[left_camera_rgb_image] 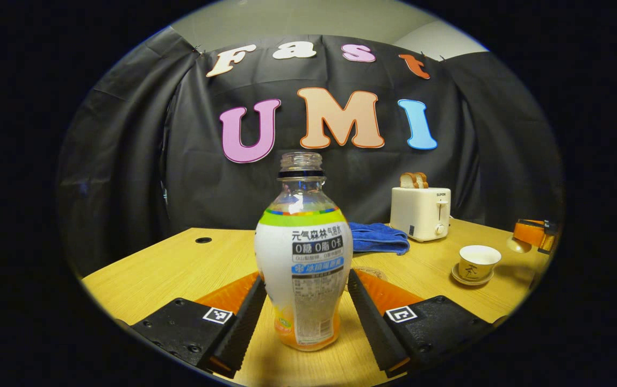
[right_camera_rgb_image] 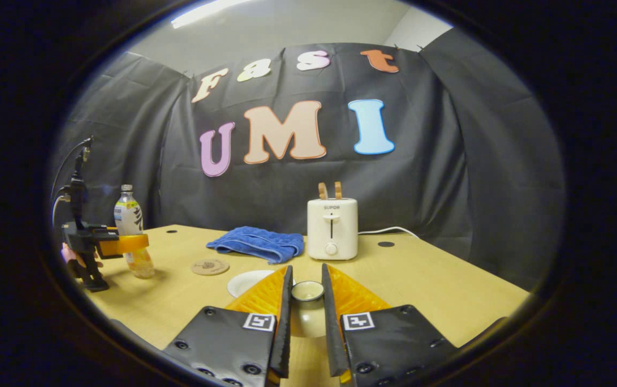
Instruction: Open the teacup lid with one hand, grasp the water bottle and pour water into the teacup with the other hand; after pouring, place the water bottle on the coaster and then close the teacup lid.
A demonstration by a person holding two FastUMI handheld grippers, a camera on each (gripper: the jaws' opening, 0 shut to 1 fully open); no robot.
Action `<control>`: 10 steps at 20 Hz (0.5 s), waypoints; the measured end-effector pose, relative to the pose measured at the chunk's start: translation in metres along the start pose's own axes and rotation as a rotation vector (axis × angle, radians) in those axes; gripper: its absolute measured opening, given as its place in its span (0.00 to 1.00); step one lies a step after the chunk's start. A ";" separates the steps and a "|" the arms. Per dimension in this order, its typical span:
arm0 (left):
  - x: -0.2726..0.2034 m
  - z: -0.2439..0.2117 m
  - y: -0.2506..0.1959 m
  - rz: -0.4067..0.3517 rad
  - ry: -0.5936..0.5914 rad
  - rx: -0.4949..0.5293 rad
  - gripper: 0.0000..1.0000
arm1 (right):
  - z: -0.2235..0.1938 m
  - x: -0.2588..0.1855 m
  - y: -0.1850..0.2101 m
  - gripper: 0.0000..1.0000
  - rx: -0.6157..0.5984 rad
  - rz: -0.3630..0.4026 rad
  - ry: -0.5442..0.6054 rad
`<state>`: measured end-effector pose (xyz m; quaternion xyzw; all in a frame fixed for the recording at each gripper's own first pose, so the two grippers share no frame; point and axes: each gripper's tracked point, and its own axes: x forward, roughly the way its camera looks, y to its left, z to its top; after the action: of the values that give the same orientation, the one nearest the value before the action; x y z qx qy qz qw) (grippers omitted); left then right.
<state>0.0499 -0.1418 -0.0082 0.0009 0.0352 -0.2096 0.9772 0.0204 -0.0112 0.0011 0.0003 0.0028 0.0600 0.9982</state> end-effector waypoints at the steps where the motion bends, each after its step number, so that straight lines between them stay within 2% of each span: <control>1: 0.004 0.003 0.001 0.012 -0.006 0.003 0.87 | 0.000 -0.001 -0.001 0.31 0.000 -0.001 0.001; 3: 0.006 0.003 0.001 0.021 -0.006 0.009 0.78 | 0.000 -0.001 -0.003 0.31 0.000 -0.002 0.002; 4: 0.009 0.002 -0.004 0.014 0.003 0.015 0.70 | 0.000 -0.001 -0.005 0.32 0.000 -0.005 0.001; 10: 0.011 -0.003 -0.008 0.045 0.046 0.101 0.59 | 0.001 -0.001 -0.012 0.31 -0.001 -0.028 -0.002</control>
<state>0.0566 -0.1534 -0.0115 0.0560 0.0470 -0.1891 0.9792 0.0204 -0.0228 0.0017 -0.0001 0.0018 0.0459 0.9989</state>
